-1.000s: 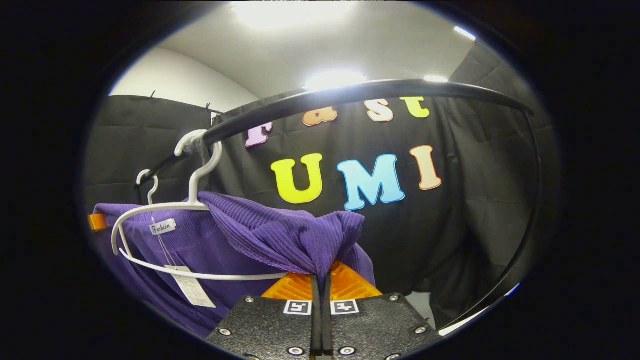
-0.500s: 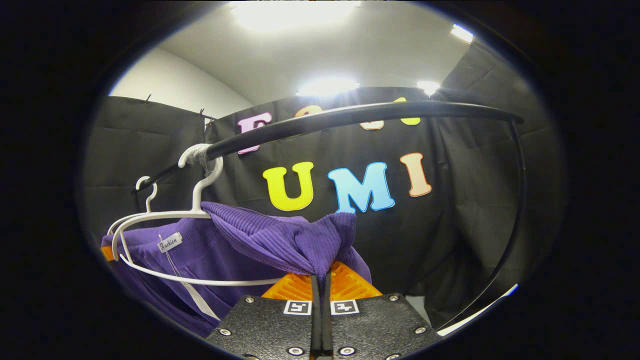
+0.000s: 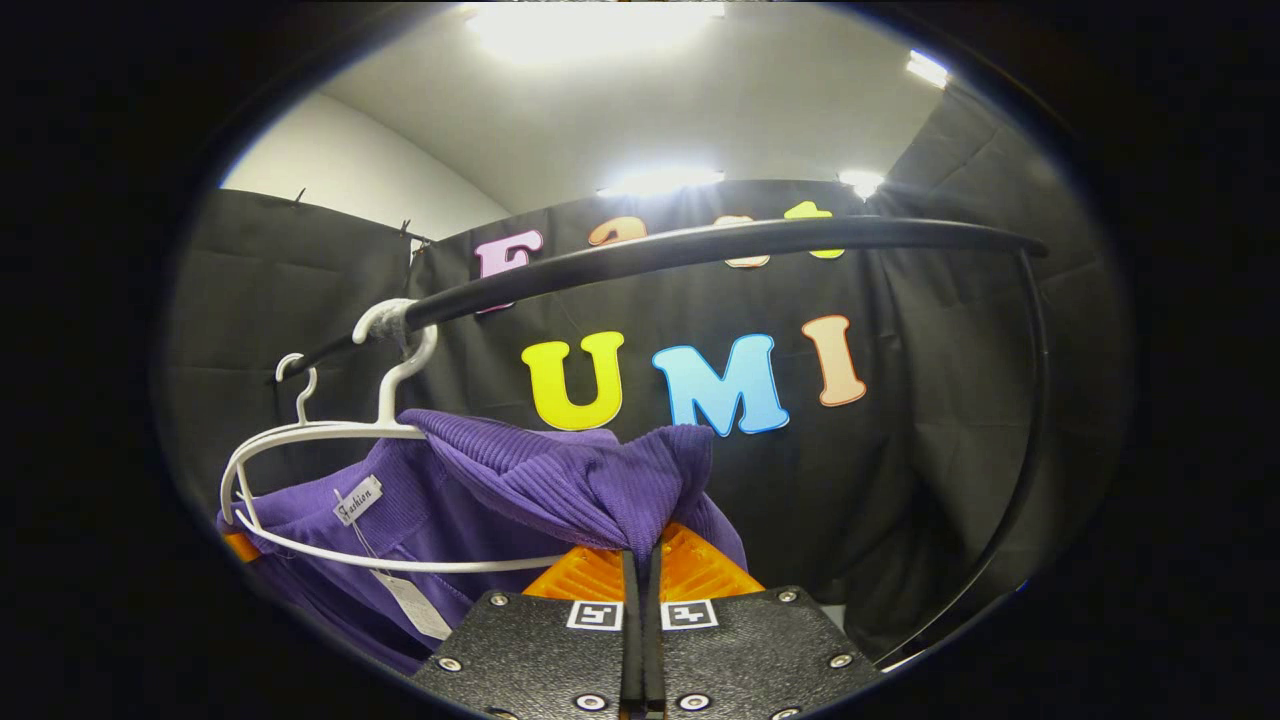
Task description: Grasp the clothes on the hanger with both hands and then place them into the laundry hamper below.
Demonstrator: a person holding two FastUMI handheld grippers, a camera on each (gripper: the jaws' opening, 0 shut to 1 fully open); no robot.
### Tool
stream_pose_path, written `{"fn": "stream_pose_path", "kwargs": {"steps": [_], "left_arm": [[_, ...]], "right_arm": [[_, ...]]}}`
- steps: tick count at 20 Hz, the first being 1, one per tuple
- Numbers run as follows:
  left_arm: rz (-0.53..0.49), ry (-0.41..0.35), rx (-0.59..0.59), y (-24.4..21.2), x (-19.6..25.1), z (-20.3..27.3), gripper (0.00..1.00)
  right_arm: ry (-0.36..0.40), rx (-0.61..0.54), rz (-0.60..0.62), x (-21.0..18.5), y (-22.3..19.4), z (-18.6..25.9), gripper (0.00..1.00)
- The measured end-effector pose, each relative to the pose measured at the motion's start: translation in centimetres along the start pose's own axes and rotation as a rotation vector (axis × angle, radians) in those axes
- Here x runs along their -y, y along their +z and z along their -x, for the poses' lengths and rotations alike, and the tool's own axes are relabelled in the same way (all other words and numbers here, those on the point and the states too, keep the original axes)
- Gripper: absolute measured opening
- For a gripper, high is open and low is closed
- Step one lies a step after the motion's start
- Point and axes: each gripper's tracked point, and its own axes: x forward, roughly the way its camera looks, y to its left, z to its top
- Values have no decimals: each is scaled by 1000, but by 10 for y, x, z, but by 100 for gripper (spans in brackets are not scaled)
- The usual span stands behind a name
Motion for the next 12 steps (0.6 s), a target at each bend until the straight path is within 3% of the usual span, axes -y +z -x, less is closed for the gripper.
{"fn": "stream_pose_path", "kwargs": {"steps": [12], "left_arm": [[19, 79, 10, -19, 49, -18, 2]], "right_arm": [[6, -11, -7, 54, -8, -40, 0]]}}
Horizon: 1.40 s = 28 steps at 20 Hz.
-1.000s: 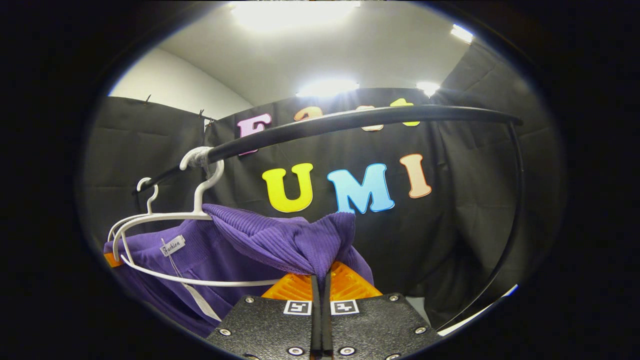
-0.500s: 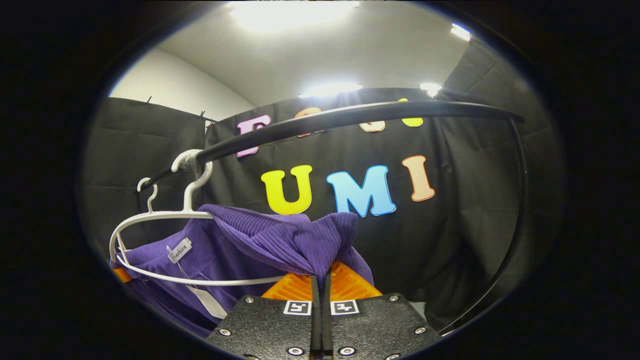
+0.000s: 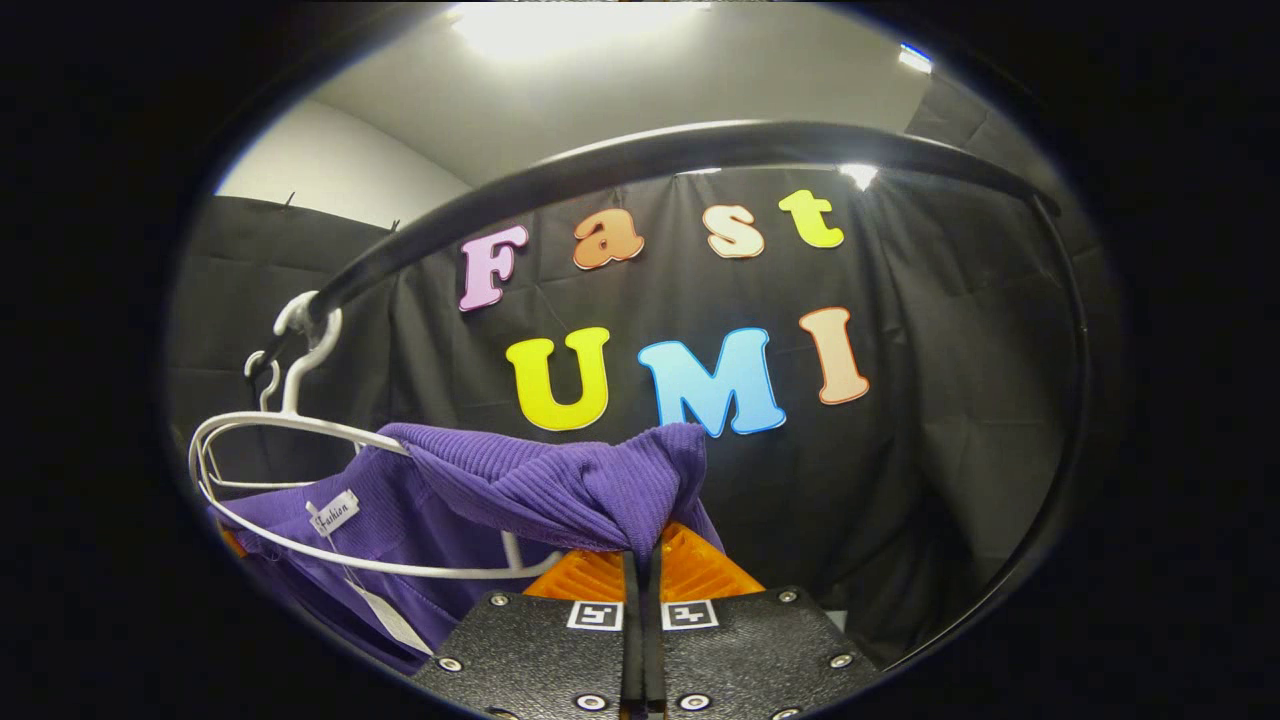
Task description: Grasp the clothes on the hanger with both hands and then place them into the laundry hamper below.
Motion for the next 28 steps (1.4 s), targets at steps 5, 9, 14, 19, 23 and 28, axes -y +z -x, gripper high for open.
{"fn": "stream_pose_path", "kwargs": {"steps": [5, 9, 14, 19, 23, 28], "left_arm": [[-29, 4, -8, -9, 30, -6, 1], [-42, 2, -26, -18, 51, -21, 1], [-86, -30, -44, -26, 96, -30, 1], [-106, -65, -77, -42, 128, -31, 2], [-122, -100, -124, -58, 153, -38, 1], [-100, -153, -204, -84, 168, -32, 1]], "right_arm": [[15, 20, 77, 14, -1, -8, 0], [11, 41, 134, 24, -1, -14, 0], [-34, 8, 77, 60, -9, -20, 0], [-27, -42, 45, 66, -31, -8, 0], [-33, -81, 46, 76, -46, -1, 0], [-81, -136, 15, 99, -58, 22, 0]]}}
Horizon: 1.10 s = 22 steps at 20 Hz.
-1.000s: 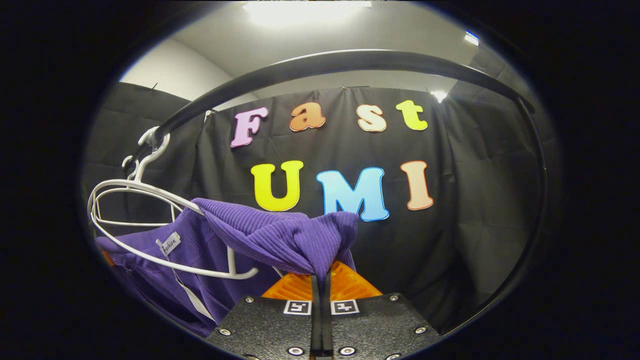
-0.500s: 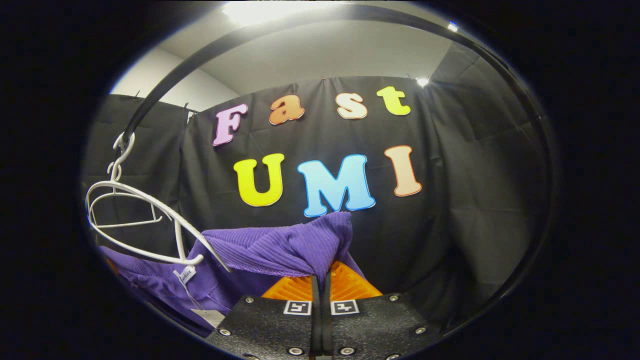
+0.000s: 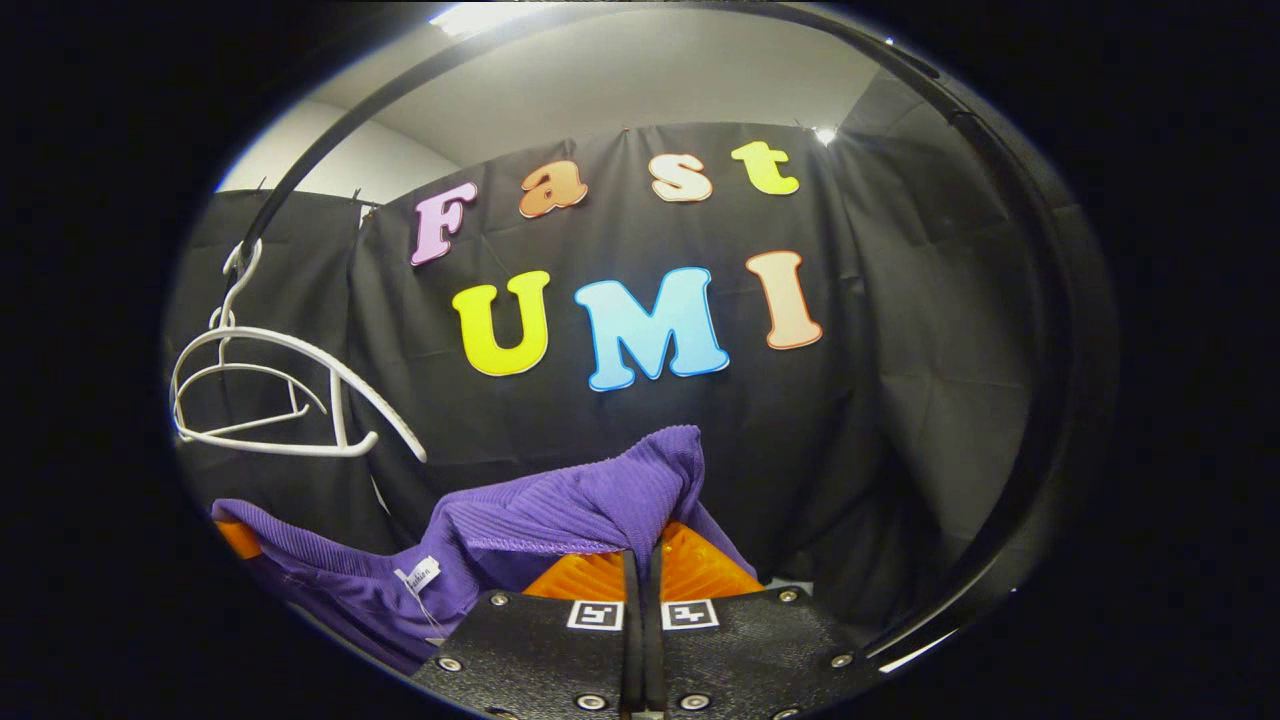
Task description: Grasp the clothes on the hanger with both hands and then place them into the laundry hamper below.
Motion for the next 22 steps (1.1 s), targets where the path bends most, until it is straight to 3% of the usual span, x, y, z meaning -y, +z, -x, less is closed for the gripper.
{"fn": "stream_pose_path", "kwargs": {"steps": [9, 13, 14, 22], "left_arm": [[14, -85, -54, -35, -21, 66, 1], [-1, -98, -89, -59, -55, 97, 1], [1, -102, -97, -66, -62, 106, 7], [25, -76, -190, -133, -140, 168, 7]], "right_arm": [[-43, -86, 54, -15, -28, 81, 0], [-54, -138, 57, -38, -47, 117, 0], [-55, -152, 61, -45, -54, 126, 0], [-11, -349, 31, -95, -134, 194, 0]]}}
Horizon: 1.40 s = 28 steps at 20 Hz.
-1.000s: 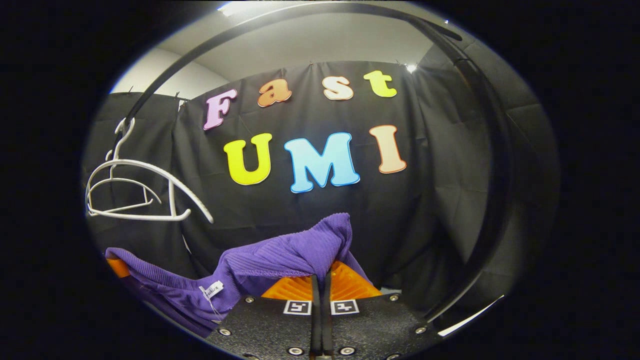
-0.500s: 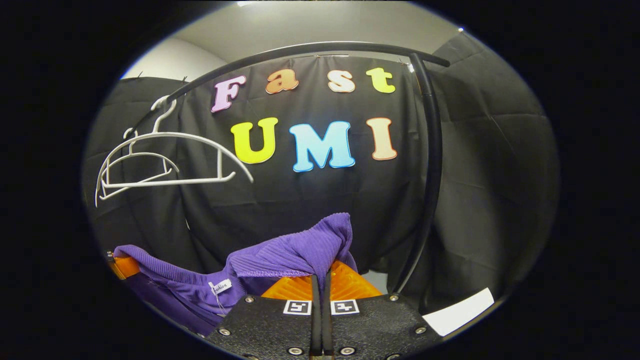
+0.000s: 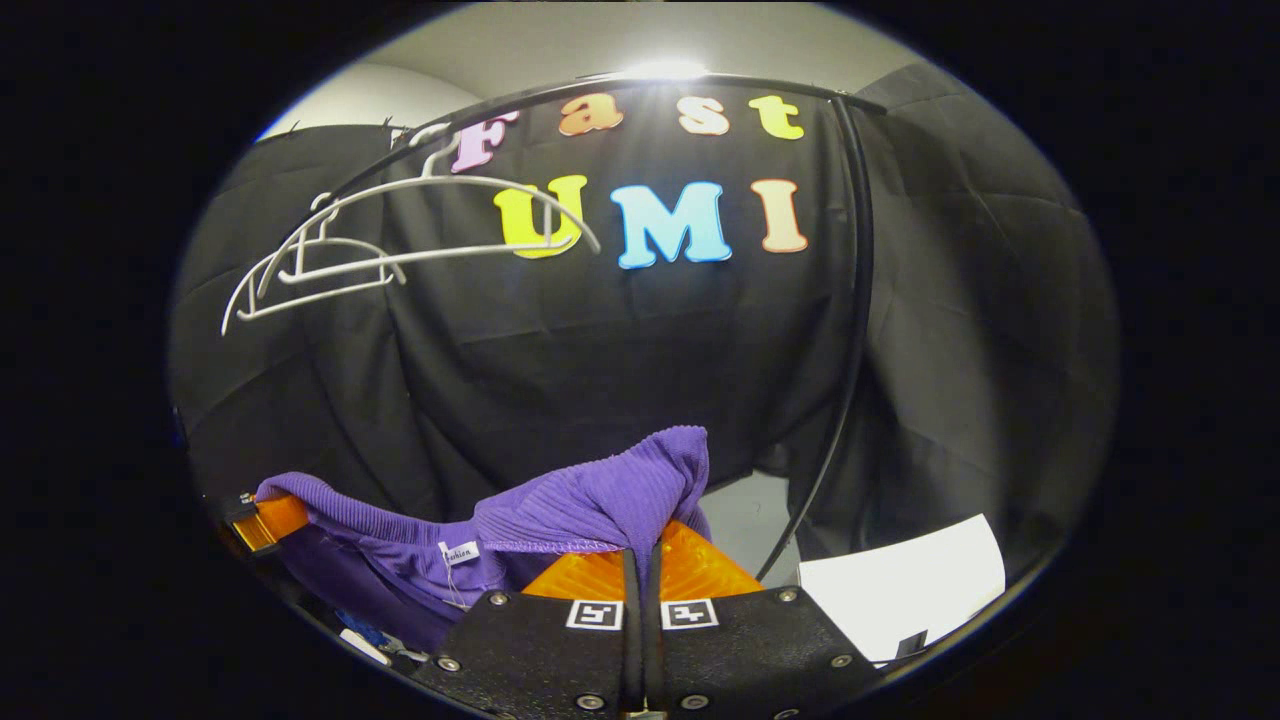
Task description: Grasp the clothes on the hanger with both hands and then place them into the laundry hamper below.
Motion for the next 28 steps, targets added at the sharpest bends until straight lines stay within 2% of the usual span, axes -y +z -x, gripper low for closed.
{"fn": "stream_pose_path", "kwargs": {"steps": [3, 4, 13, 20, 28], "left_arm": [[-20, 19, -72, -41, -19, -1, 7], [-25, 22, -96, -54, -22, -2, 2], [18, 38, -324, -170, -29, -35, 1], [-15, 41, -442, -241, -27, -64, 2], [-21, 30, -466, -267, -13, -73, 2]], "right_arm": [[26, -124, -47, -14, -41, -4, 0], [29, -157, -64, -16, -52, -6, 0], [12, -428, -123, -20, -161, -25, 0], [-23, -544, -138, -16, -220, -39, 0], [-25, -576, -146, -14, -233, -47, 0]]}}
